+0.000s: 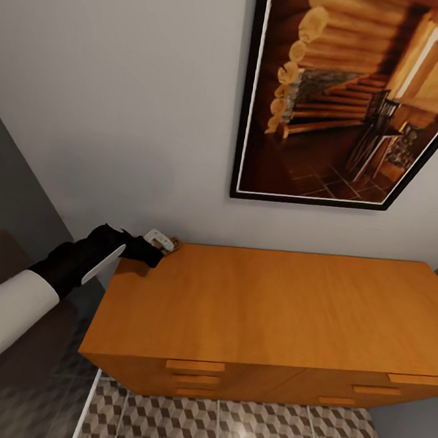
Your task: Take the four mousetraps from the cabinet in the bathroom and place them on the bathroom floor. Make sure all four end up on the same floor surface, and ensure that at least two of them are either under or directly next to the same bathroom sink.
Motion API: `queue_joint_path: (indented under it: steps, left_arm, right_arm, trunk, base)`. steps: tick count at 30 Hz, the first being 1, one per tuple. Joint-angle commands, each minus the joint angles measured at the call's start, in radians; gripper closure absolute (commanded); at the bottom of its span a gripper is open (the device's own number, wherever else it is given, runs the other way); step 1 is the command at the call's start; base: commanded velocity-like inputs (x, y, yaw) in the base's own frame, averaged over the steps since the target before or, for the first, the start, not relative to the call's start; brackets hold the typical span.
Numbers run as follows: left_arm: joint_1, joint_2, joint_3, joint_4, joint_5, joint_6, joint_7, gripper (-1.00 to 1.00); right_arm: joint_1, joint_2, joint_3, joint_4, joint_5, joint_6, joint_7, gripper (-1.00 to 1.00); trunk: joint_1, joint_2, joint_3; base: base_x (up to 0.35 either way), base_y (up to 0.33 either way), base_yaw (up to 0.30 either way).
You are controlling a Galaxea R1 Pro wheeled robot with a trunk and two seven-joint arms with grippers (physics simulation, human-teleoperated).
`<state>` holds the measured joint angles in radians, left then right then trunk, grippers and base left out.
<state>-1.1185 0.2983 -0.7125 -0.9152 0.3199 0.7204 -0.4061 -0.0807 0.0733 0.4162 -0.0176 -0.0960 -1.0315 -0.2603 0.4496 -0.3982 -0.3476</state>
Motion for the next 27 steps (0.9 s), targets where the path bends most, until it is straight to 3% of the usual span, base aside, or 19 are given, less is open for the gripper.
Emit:
queue_joint_path:
  steps: [1,27]
  left_arm:
    - [-0.001,0.001,-0.003,-0.002,-0.001,0.003,0.000,1.00]
    - [-0.001,0.004,-0.007,-0.004,-0.001,0.004,0.000,1.00]
  right_arm:
    - [-0.001,0.000,0.009,0.001,-0.011,-0.004,-0.002,1.00]
    - [-0.001,0.000,0.009,0.001,-0.011,-0.003,-0.002,1.00]
  trunk:
    - [0.000,-0.002,-0.002]
    - [0.000,-0.002,-0.002]
  base:
    - [-0.083,0.000,0.000]
    - [-0.310,0.000,0.000]
